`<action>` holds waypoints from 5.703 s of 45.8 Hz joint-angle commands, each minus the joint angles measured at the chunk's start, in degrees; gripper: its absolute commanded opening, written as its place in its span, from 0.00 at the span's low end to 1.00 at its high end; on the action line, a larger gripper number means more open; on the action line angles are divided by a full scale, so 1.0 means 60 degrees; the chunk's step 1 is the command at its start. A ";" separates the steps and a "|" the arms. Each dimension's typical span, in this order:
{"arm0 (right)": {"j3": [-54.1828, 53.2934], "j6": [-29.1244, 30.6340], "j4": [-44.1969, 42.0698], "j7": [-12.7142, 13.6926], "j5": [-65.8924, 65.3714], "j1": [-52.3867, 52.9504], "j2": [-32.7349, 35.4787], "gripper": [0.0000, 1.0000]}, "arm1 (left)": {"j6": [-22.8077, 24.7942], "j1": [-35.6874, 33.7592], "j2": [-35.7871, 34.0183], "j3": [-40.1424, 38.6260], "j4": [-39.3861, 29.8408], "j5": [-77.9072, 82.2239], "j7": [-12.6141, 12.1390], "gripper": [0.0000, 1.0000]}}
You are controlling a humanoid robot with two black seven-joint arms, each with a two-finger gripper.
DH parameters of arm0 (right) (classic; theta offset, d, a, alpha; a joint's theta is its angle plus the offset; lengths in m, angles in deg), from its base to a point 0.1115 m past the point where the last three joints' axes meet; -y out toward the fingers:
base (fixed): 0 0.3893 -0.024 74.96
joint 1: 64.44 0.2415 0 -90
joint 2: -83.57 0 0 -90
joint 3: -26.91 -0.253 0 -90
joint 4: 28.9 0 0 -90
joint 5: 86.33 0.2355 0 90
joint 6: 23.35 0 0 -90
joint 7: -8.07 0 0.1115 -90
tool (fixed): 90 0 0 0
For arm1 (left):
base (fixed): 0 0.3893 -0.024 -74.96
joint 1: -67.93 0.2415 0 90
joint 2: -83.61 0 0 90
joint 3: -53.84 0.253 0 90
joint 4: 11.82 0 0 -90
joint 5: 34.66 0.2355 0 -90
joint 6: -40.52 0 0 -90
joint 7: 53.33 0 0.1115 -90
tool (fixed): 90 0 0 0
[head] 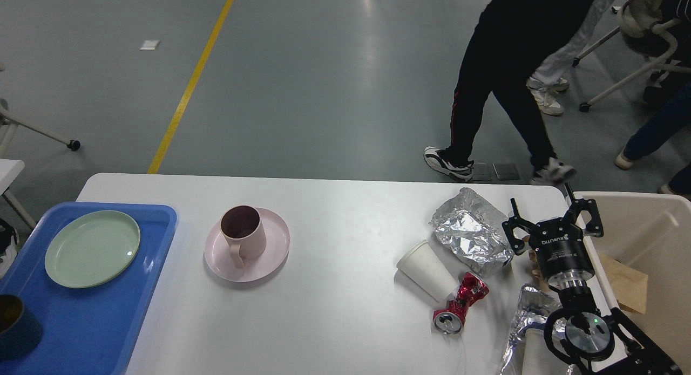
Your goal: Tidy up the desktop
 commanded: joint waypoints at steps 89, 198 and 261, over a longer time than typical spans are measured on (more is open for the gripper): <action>0.0000 0.0000 0.0000 0.0000 -0.0006 0.0000 0.0000 1.00 | 0.1139 -1.5715 0.7132 0.6045 -1.1253 -0.6660 -0.0419 0.96; 0.0000 0.0000 0.0000 0.0000 0.0009 0.0000 0.0000 1.00 | -0.4940 -0.2957 0.7484 0.3511 -0.2318 -0.7231 -0.0521 0.62; 0.0000 0.0000 -0.0014 0.0000 -0.0006 0.0000 0.0000 1.00 | -0.1688 -0.6747 0.6488 0.4930 -0.5039 -0.7173 -0.2280 0.00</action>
